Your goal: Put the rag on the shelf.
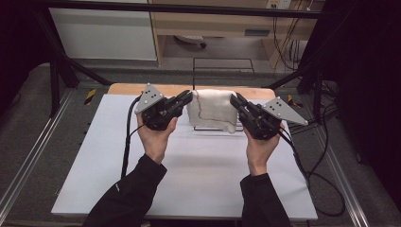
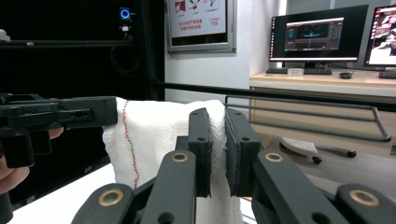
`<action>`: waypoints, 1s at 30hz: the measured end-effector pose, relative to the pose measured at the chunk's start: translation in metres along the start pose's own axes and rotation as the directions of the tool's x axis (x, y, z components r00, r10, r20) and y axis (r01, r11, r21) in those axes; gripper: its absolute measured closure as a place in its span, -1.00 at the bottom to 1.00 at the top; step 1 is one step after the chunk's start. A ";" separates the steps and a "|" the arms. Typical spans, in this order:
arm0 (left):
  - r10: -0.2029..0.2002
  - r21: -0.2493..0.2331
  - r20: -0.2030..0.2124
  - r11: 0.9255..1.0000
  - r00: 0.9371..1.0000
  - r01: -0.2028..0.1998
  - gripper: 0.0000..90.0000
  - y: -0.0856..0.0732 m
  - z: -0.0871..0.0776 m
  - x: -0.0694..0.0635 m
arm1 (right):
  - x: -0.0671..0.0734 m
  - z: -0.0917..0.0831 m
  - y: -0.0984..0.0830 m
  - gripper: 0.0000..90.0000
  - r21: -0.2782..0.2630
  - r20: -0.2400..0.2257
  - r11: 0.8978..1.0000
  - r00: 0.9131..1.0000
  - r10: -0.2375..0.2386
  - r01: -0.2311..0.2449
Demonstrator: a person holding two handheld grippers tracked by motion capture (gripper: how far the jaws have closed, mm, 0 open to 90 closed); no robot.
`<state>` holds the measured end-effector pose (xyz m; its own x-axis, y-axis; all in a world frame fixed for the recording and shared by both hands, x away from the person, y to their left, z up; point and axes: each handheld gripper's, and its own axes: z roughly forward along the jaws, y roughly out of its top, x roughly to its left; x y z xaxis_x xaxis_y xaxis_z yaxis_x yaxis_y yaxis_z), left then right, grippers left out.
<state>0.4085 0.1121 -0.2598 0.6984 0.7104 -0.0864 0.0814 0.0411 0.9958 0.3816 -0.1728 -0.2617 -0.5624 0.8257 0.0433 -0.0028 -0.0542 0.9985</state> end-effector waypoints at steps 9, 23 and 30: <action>0.013 -0.021 0.001 1.000 1.000 -0.013 0.85 0.018 0.008 -0.001 | -0.006 0.005 0.016 0.83 -0.029 0.016 1.000 1.000 -0.002 0.003; 0.034 -0.047 0.002 0.998 0.999 -0.034 0.85 0.046 0.025 0.001 | -0.018 0.013 0.042 0.83 -0.063 0.048 0.998 0.999 -0.015 0.018; 0.032 -0.055 0.000 0.998 0.999 -0.032 0.85 0.057 0.036 0.004 | -0.025 0.020 0.054 0.83 -0.066 0.063 0.997 0.998 -0.022 0.026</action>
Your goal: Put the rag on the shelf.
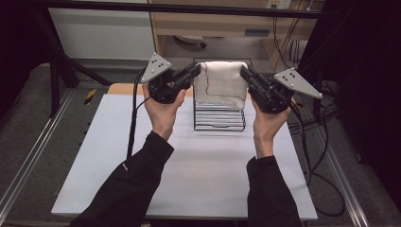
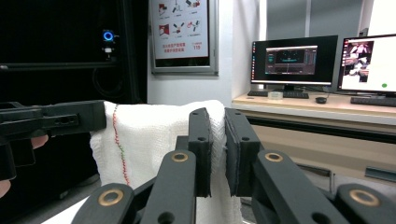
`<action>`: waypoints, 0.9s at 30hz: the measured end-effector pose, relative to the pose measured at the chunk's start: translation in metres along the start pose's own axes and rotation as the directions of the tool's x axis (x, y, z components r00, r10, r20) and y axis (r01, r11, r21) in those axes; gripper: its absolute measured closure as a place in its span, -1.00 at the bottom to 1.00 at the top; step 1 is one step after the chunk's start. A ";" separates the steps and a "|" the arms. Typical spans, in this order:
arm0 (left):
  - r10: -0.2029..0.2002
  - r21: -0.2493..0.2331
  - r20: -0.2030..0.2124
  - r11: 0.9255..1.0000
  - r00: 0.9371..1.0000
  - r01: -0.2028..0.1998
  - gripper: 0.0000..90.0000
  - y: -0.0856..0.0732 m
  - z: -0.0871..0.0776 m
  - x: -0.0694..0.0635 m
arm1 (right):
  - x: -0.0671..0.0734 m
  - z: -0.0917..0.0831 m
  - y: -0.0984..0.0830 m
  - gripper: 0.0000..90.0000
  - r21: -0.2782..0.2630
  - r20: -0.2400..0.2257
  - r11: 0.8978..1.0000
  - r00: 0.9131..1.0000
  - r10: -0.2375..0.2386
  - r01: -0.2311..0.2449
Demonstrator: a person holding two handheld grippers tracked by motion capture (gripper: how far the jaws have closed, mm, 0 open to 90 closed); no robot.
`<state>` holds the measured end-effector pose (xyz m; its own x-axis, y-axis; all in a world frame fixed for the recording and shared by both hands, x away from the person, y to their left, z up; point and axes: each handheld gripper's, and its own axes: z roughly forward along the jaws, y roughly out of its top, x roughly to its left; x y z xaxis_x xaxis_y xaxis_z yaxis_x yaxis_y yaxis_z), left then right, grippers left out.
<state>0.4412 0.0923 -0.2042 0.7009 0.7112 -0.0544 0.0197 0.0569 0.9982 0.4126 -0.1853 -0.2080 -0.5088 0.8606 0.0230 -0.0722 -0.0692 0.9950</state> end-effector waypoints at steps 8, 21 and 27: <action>0.000 -0.006 -0.002 1.000 1.000 -0.001 0.85 0.013 0.009 0.004 | -0.006 0.010 0.011 0.83 -0.003 0.011 1.000 1.000 -0.008 0.008; -0.012 -0.025 -0.013 1.000 1.000 0.011 0.86 0.026 0.024 0.013 | -0.014 0.024 0.021 0.83 -0.012 0.027 1.000 1.000 -0.015 0.015; 0.005 -0.024 -0.018 1.000 1.000 -0.005 0.85 0.033 0.031 0.017 | -0.019 0.033 0.028 0.83 -0.021 0.030 1.000 0.999 -0.010 0.011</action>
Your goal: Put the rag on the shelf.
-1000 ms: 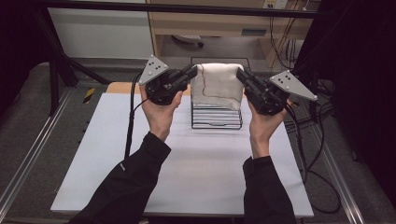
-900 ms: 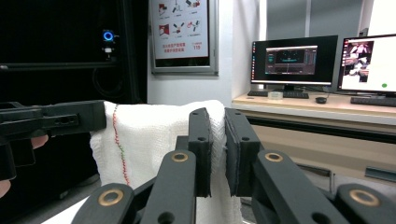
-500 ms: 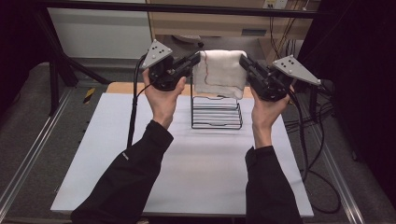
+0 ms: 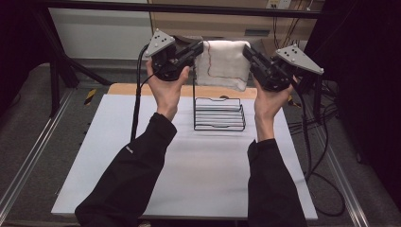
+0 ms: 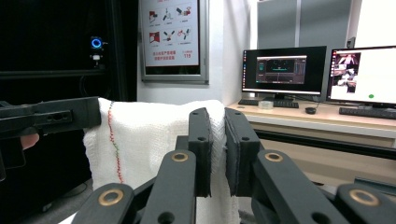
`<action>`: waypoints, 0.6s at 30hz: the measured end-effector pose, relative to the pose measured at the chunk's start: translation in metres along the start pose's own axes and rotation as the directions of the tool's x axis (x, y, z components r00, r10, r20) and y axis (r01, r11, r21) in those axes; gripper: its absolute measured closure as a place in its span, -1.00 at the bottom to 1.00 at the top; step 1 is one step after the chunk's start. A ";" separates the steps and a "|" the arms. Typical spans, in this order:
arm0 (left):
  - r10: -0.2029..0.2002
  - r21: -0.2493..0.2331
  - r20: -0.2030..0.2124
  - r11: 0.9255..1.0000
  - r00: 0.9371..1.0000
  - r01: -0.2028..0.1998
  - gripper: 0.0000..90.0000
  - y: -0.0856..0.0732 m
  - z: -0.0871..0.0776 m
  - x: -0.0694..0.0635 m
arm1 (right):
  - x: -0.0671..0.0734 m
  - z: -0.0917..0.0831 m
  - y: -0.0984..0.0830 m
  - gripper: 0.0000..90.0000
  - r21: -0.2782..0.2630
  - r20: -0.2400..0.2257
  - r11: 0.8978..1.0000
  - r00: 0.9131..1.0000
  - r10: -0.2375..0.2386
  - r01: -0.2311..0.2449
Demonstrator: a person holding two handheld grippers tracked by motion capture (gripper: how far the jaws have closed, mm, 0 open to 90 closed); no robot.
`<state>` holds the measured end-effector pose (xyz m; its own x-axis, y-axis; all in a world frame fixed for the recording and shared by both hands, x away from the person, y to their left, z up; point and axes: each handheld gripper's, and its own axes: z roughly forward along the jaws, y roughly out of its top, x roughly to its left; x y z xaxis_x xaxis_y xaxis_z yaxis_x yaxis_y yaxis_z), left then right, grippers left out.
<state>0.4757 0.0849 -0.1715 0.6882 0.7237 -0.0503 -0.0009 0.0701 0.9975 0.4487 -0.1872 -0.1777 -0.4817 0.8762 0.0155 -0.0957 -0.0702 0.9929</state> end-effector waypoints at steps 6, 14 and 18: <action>0.022 -0.002 -0.008 1.000 1.000 -0.022 0.85 0.010 0.008 0.002 | -0.006 0.009 0.005 0.83 -0.005 0.010 1.000 1.000 0.007 -0.007; 0.029 0.009 -0.021 1.000 0.999 -0.029 0.86 0.014 0.022 0.011 | -0.015 0.023 0.008 0.83 -0.003 0.009 1.000 1.000 0.010 -0.010; 0.013 0.020 -0.022 1.000 1.000 -0.013 0.85 0.011 0.030 0.018 | -0.020 0.032 0.005 0.83 0.014 0.012 1.000 1.000 0.008 -0.008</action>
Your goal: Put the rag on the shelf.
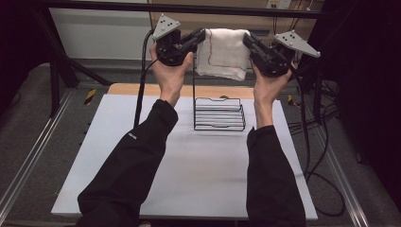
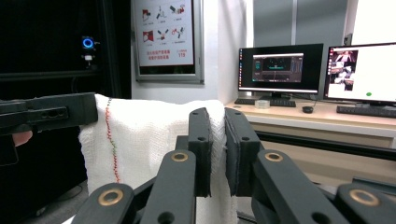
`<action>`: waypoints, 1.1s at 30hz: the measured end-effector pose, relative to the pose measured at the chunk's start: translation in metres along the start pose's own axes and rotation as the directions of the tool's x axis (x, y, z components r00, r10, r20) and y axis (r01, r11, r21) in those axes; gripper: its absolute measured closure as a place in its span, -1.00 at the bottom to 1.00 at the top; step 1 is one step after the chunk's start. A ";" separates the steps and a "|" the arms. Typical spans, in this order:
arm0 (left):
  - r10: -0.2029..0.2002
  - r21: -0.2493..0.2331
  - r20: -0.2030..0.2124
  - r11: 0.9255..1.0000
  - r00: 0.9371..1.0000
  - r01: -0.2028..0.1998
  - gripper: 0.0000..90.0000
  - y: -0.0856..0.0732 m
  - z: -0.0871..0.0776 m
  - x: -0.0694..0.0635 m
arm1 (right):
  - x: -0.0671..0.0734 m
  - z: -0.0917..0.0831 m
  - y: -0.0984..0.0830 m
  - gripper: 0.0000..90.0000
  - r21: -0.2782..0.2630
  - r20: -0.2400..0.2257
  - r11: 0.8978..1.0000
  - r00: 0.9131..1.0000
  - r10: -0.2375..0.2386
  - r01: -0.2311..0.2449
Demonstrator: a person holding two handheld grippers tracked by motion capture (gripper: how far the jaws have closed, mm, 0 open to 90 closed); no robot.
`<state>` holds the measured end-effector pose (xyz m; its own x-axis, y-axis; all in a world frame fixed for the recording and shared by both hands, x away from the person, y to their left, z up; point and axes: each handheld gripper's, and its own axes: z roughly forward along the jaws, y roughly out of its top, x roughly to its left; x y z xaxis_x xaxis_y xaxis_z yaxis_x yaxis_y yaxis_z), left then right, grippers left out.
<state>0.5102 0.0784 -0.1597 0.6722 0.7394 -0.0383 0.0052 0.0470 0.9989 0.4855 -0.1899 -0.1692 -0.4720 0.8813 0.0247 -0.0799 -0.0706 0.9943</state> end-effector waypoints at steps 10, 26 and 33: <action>-0.005 0.017 -0.002 1.000 1.000 0.005 0.86 -0.009 0.010 0.009 | -0.011 0.015 -0.007 0.83 0.035 -0.002 0.999 1.000 0.002 -0.002; 0.005 0.060 -0.002 0.998 1.000 -0.005 0.85 -0.026 0.018 0.015 | -0.021 0.027 -0.025 0.83 0.082 -0.007 0.997 1.000 0.001 0.000; 0.016 0.085 -0.009 0.996 1.000 -0.016 0.85 -0.032 0.023 0.016 | -0.027 0.029 -0.033 0.82 0.105 -0.011 0.994 1.000 0.007 -0.006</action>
<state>0.5373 0.0734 -0.1916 0.6654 0.7462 -0.0222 0.0579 -0.0220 0.9981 0.5263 -0.1975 -0.1995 -0.4826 0.8753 0.0306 0.0156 -0.0264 0.9995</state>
